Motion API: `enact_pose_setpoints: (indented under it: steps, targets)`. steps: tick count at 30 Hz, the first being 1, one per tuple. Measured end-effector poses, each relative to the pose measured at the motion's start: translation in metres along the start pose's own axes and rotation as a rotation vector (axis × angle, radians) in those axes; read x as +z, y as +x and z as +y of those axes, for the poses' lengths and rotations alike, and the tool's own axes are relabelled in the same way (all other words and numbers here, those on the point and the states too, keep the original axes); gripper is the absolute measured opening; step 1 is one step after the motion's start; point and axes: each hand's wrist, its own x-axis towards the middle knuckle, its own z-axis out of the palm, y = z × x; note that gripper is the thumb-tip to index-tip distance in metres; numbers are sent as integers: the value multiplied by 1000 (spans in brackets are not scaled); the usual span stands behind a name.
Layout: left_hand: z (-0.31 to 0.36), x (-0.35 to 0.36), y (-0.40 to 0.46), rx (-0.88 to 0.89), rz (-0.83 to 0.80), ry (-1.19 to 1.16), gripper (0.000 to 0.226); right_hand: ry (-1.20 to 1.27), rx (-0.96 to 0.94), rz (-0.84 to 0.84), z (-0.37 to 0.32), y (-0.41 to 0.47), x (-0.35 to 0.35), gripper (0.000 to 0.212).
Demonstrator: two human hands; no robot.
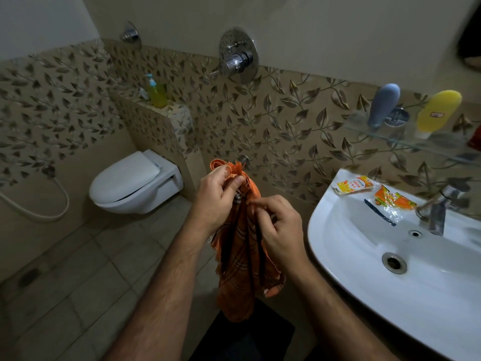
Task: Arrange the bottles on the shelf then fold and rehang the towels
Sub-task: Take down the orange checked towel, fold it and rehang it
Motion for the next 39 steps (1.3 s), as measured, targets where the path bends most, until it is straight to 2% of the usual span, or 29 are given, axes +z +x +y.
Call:
enact_pose_setpoints:
  steps: [3,7,12,13,18,20,23,25,31,34,39]
  targets:
    - [-1,2,-1,-5,16,21,27,-12,-2,-57,-4,0,2,23]
    - [-1,2,-4,-15,15,20,24,111,131,25,-4,0,0,17]
    - [3,3,-5,-8,27,23,23,20,101,-38,-1,0,2,11]
    - [4,3,-6,-7,23,23,24,41,115,-48,0,0,2,12]
    - [7,3,-8,-29,40,16,24,222,258,-119,-2,6,-1,47]
    - [8,5,-8,-43,46,9,25,176,314,-114,-3,7,-2,40]
    - [9,6,-9,-34,43,12,27,23,365,-83,3,5,2,14]
    - [11,6,-9,-19,28,12,27,-4,379,-42,6,5,4,14]
    - [13,6,-8,15,5,18,27,-174,305,-32,3,9,3,20]
    - [16,3,-6,20,-12,-4,28,-162,252,-21,4,11,3,30]
    - [13,0,-2,-2,-85,-62,20,-92,173,5,4,14,3,26]
